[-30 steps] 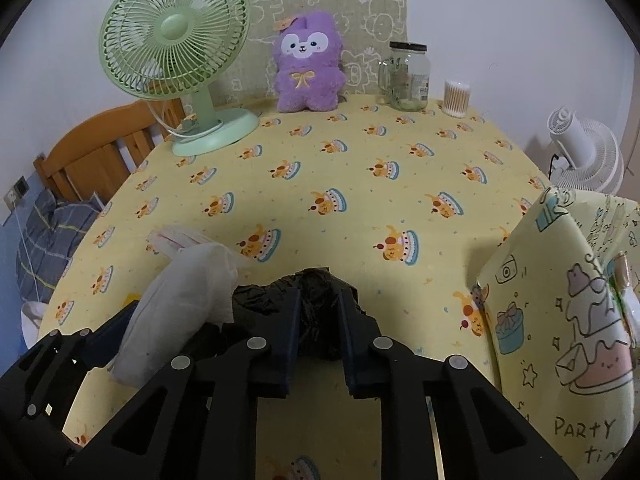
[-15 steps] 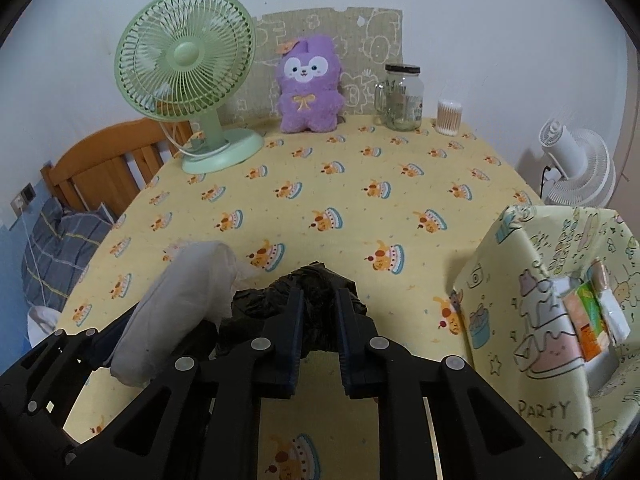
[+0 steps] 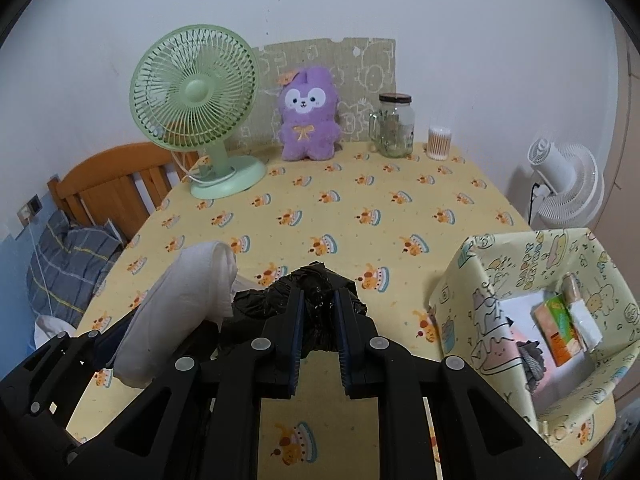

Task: Organize soft objects
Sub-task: 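Lift the white cloth with the left gripper while the right lifts the black bag, then carry the white cloth and black bag with both grippers over the box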

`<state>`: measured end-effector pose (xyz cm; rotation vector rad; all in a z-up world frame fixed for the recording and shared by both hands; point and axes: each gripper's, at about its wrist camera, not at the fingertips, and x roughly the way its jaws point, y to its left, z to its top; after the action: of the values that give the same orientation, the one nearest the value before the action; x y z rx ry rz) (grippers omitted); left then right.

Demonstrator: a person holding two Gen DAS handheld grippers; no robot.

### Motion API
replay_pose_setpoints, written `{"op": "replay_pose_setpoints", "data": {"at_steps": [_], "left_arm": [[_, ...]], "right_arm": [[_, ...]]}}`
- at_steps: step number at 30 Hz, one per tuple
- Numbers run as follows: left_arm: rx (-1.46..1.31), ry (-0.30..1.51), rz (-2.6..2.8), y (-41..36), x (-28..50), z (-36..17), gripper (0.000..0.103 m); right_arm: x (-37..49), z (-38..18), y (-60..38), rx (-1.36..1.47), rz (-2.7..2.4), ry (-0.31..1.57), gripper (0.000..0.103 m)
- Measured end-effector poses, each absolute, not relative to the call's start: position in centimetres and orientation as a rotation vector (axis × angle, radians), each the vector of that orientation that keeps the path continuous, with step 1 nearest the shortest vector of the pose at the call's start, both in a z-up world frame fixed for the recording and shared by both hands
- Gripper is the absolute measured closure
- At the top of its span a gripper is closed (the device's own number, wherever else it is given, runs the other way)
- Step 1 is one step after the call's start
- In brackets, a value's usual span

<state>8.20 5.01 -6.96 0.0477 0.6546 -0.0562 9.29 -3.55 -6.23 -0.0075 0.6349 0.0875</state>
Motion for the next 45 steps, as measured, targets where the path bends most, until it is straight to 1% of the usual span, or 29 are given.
{"op": "replay_pose_setpoints", "data": {"at_steps": [21,30,45], "left_arm": [[0.036,0.577,-0.040,4.8,7.1,-2.8,0.060],[0.027,0.557,-0.036,3.5,7.1,-2.1,0.060],[0.035,0.545,-0.070,-0.8,7.5,-1.3,0.061]], "right_arm": [[8.2,-1.5,-3.5,-0.021,0.113,0.542,0.085],[8.1,-0.3,-4.7,-0.032,0.110,0.512,0.085],[7.9,0.8,-8.8,-0.019,0.055,0.483,0.085]]}}
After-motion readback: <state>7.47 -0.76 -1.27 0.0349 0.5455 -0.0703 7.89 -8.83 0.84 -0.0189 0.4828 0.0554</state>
